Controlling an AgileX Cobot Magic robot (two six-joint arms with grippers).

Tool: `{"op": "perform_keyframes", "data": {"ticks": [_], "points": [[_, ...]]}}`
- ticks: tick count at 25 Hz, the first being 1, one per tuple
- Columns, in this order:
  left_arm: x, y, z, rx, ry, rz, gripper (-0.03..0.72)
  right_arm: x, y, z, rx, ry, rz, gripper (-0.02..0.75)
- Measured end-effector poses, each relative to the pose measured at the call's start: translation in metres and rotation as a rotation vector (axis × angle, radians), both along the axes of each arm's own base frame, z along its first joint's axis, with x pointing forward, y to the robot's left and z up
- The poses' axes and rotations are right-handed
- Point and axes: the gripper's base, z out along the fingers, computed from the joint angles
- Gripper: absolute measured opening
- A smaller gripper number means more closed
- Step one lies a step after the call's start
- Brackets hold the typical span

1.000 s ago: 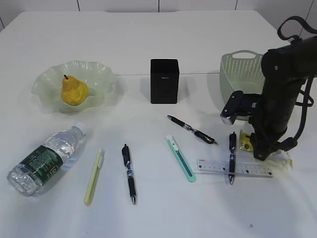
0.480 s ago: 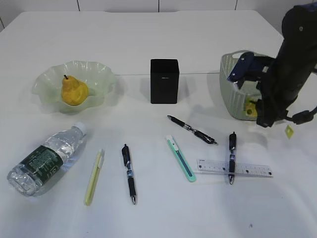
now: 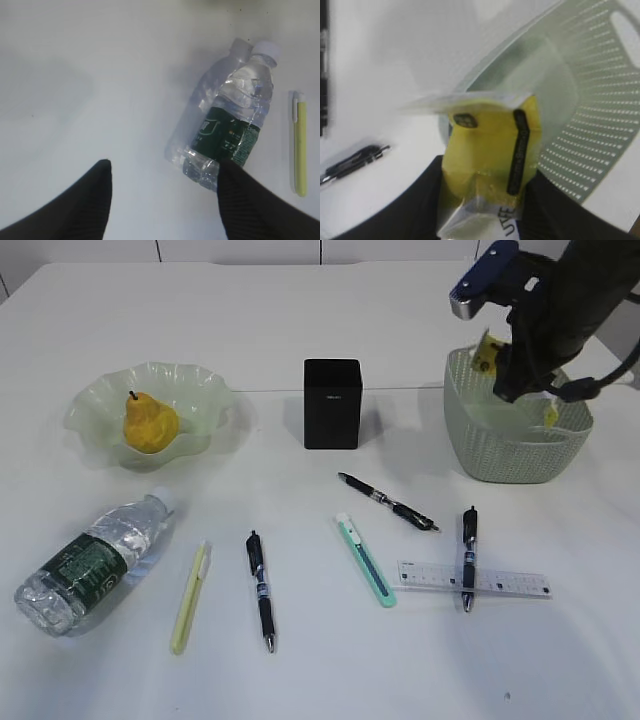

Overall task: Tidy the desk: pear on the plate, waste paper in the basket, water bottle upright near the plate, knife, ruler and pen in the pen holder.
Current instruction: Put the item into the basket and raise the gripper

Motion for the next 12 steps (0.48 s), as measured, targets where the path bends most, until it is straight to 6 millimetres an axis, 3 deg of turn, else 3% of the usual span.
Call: {"op": "perform_keyframes", "data": {"ticks": [3, 12], "points": [[0.0, 0.0, 0.0, 0.0, -0.005, 0.0, 0.467, 0.01, -0.004, -0.003, 0.037, -0.048, -0.057, 0.305], [0.001, 0.0, 0.0, 0.001, -0.011, 0.001, 0.466, 0.037, -0.042, -0.021, 0.181, -0.179, -0.314, 0.305]]}}
